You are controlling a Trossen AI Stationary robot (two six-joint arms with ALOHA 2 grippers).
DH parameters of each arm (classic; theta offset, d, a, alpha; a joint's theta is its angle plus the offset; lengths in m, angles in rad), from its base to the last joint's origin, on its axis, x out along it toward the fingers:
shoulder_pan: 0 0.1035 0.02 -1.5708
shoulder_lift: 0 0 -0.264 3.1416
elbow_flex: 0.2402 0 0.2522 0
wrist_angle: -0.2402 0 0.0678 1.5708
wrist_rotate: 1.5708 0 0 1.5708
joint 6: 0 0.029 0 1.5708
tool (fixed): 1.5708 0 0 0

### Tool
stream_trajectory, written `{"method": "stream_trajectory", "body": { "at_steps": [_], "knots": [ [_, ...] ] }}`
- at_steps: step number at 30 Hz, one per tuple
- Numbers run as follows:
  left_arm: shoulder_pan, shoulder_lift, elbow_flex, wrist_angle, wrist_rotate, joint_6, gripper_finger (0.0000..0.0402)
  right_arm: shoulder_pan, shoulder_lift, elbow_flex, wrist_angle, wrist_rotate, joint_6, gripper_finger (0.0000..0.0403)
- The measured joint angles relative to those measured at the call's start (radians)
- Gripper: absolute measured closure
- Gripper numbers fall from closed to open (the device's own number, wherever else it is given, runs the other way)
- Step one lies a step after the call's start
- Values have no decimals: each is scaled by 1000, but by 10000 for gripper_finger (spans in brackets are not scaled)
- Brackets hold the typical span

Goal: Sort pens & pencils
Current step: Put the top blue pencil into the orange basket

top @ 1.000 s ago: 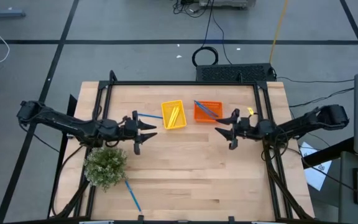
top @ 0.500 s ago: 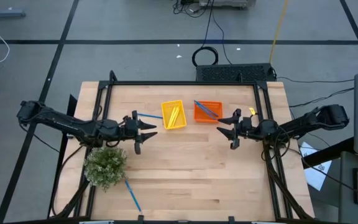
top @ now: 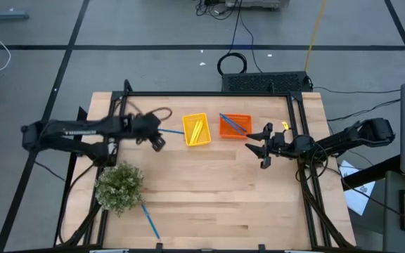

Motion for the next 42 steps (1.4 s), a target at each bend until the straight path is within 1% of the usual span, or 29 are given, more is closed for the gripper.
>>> {"method": "stream_trajectory", "body": {
  "at_steps": [2,4,8,11,15,17,21,26,32,36,42],
  "knots": [
    [88,36,48,-133,48,34,268,0,0,0,-3,0,-1,227],
    [167,83,72,-209,95,60,268,0,0,1,-3,0,-1,227],
    [283,178,77,-205,174,142,268,0,0,1,-5,0,-2,227],
    [333,266,77,-167,176,204,268,0,0,1,-5,0,-2,227],
    [365,358,77,-102,174,294,268,0,0,2,-11,0,-2,227],
    [374,392,77,-95,172,342,268,0,0,2,-15,0,-2,227],
    [397,425,77,-98,119,408,268,0,0,2,-23,0,-2,227],
    [424,424,77,-40,104,485,268,0,0,2,-21,0,-2,227],
    [481,424,77,-23,218,541,268,0,0,2,-29,0,-2,227],
    [501,424,77,-28,226,574,268,0,0,2,-35,0,-2,227],
    [500,424,77,-28,257,602,268,0,0,2,-35,0,-2,227]
  ]
}}
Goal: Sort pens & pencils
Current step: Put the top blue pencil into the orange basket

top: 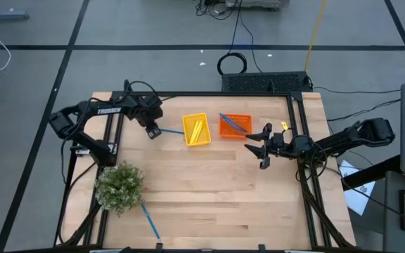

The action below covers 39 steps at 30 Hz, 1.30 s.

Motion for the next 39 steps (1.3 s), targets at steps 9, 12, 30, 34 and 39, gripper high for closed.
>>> {"method": "stream_trajectory", "body": {
  "at_steps": [9,12,30,34,39],
  "knots": [
    [0,-2,-53,27,7,38,268,0,0,0,0,0,0,227],
    [-1,-4,-64,43,-4,45,268,0,0,0,0,0,0,227],
    [-16,-2,-64,-17,7,57,388,0,0,0,0,0,8,227],
    [-37,-2,-64,-57,0,53,397,0,0,0,0,0,8,227],
    [-62,-1,-50,-169,0,42,400,0,0,0,0,0,8,227]
  ]
}}
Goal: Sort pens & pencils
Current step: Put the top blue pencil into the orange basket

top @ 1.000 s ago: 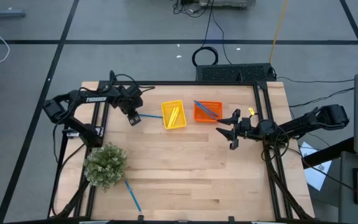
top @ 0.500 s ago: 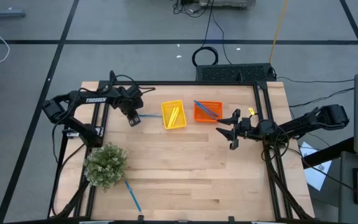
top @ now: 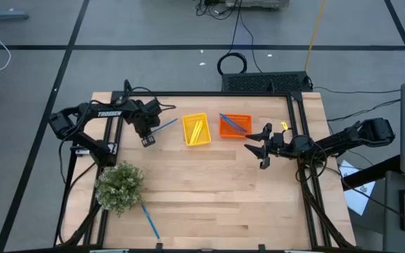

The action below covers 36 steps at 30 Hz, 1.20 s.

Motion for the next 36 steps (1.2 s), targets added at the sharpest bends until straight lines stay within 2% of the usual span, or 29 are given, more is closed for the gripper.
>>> {"method": "stream_trajectory", "body": {
  "at_steps": [10,15,26,30,36],
  "knots": [
    [-8,-15,112,-220,-6,-63,401,0,0,0,-11,0,0,227],
    [-23,-47,170,-267,-11,-86,401,0,0,0,-22,0,0,227],
    [-69,-198,267,-284,-22,-115,401,0,0,0,-24,0,0,227],
    [-92,-298,302,-198,-63,-130,401,0,0,0,-23,0,0,227],
    [-188,-474,270,126,-33,-177,401,0,0,0,-23,0,0,227]
  ]
}}
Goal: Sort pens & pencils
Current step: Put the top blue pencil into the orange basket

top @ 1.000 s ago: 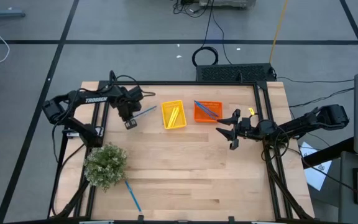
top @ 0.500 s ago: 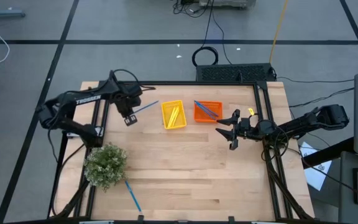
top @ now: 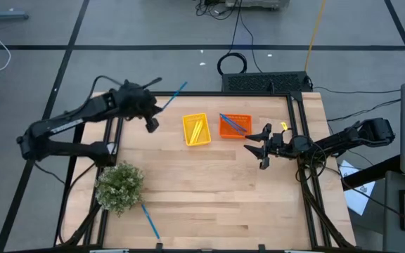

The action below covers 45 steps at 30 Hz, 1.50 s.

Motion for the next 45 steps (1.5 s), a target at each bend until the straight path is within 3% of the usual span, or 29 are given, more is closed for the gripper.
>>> {"method": "stream_trajectory", "body": {
  "at_steps": [8,14,18,32,39,45],
  "knots": [
    [-207,-122,-313,592,27,-100,401,0,0,0,1,0,15,227],
    [-337,-73,-620,1217,19,-184,402,0,0,0,2,0,15,227],
    [-400,-12,-726,1464,-4,-212,401,0,0,0,1,-1,18,227],
    [-435,82,-728,1507,-53,-212,401,0,1,6,-36,-3,42,227],
    [-447,335,-582,1475,-53,-225,401,4,96,204,-338,-10,28,227],
    [-473,564,-385,1439,-52,-201,402,35,258,296,-231,-30,-54,227]
  ]
}}
